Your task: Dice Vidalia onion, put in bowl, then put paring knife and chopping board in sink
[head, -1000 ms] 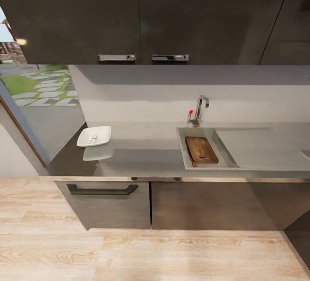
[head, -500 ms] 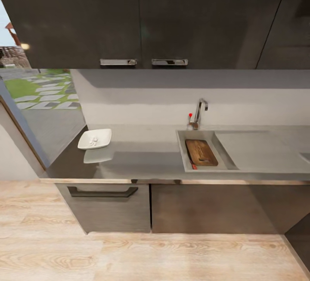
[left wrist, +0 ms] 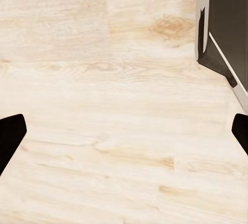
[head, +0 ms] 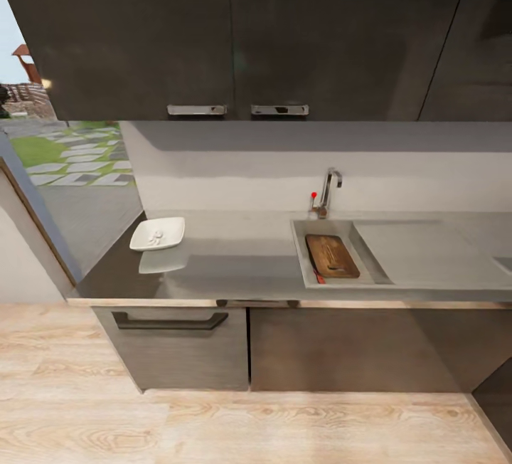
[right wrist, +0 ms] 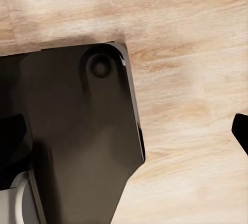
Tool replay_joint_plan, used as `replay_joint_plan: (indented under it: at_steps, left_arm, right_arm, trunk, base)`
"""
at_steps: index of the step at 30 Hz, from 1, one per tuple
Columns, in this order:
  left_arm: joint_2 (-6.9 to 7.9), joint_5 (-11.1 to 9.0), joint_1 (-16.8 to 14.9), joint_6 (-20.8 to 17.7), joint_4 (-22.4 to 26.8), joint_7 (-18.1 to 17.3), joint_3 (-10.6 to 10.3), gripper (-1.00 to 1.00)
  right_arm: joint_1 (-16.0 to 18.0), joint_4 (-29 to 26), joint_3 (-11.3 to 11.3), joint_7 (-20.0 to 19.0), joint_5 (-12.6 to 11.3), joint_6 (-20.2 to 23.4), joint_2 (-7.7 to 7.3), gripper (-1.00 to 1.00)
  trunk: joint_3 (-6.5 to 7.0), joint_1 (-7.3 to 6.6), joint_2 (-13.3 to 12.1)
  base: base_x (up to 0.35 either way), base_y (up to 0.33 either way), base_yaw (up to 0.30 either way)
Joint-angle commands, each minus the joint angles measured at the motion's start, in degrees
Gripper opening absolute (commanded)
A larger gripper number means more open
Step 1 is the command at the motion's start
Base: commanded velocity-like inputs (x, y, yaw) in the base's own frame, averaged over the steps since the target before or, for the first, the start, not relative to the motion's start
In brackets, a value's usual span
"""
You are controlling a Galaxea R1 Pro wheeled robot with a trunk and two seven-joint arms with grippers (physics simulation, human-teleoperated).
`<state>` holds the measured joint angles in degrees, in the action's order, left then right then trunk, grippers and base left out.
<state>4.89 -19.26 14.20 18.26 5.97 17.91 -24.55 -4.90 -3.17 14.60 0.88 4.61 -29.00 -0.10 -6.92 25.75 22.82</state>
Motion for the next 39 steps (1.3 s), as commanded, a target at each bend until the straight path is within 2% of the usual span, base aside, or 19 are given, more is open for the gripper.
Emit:
replay_joint_plan:
  at_steps: [1, 12, 39]
  left_arm:
    - [0.03, -0.4, 0.0, 0.0, 0.2, 0.3, -0.5, 1.0]
    - [0.03, -0.4, 0.0, 0.0, 0.1, 0.3, -0.5, 1.0]
    - [0.03, -0.4, 0.0, 0.0, 0.1, 0.3, -0.5, 1.0]
  right_arm:
    - [0.0, -0.1, 0.3, 0.1, 0.5, -0.1, 0.01, 1.0]
    - [0.0, -0.1, 0.4, 0.1, 0.5, -0.1, -0.21, 1.0]
    - [0.0, -1.2, 0.4, -0.1, 0.4, -0.4, 0.45, 1.0]
  trunk:
    - [0.0, 0.04, 0.1]
    - [0.84, 0.04, 0.1]
    - [0.87, 0.04, 0.1]
  base:
    - [0.0, 0.0, 0.0]
    - [0.0, 0.0, 0.0]
    - [0.0, 0.0, 0.0]
